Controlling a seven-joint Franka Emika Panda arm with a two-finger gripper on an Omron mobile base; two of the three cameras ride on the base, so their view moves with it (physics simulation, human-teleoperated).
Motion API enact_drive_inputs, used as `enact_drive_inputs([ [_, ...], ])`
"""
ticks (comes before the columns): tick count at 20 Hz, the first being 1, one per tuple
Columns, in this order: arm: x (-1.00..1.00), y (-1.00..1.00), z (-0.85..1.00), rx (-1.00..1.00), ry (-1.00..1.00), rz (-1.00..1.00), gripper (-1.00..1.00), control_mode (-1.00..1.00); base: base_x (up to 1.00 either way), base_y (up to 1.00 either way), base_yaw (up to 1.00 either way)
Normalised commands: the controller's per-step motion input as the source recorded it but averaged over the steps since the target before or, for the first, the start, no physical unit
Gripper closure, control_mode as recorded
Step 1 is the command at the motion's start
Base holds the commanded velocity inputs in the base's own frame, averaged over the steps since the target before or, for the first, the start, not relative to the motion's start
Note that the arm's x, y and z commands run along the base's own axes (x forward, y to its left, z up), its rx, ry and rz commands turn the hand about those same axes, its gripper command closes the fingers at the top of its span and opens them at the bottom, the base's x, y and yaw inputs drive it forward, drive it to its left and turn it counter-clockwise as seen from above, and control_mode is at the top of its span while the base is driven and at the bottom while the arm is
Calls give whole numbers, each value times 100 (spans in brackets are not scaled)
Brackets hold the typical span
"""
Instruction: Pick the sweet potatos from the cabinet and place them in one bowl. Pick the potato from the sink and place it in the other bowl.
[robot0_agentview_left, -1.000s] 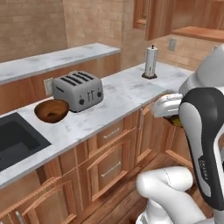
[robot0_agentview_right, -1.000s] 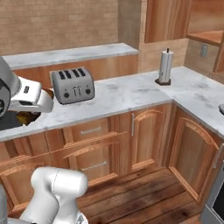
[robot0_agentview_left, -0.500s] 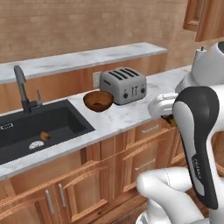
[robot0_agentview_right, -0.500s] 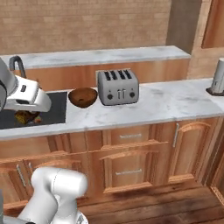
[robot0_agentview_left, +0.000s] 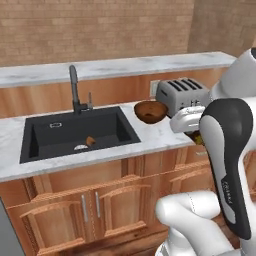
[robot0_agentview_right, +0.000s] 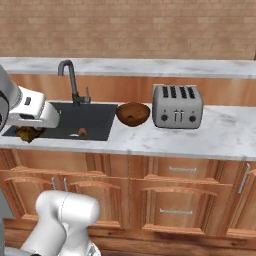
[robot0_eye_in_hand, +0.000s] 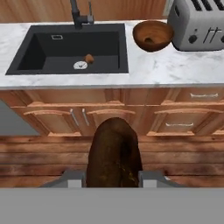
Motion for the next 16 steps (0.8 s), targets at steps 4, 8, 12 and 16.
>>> enact_drive_inputs([
  [4,0,0,0,0,0,0,100,100,49,-33,12],
  [8,0,0,0,0,0,0,100,100,62,-48,1],
  [12,0,0,0,0,0,0,100,100,41,-32,0],
  [16,0,0,0,0,0,0,100,100,47,-15,0],
])
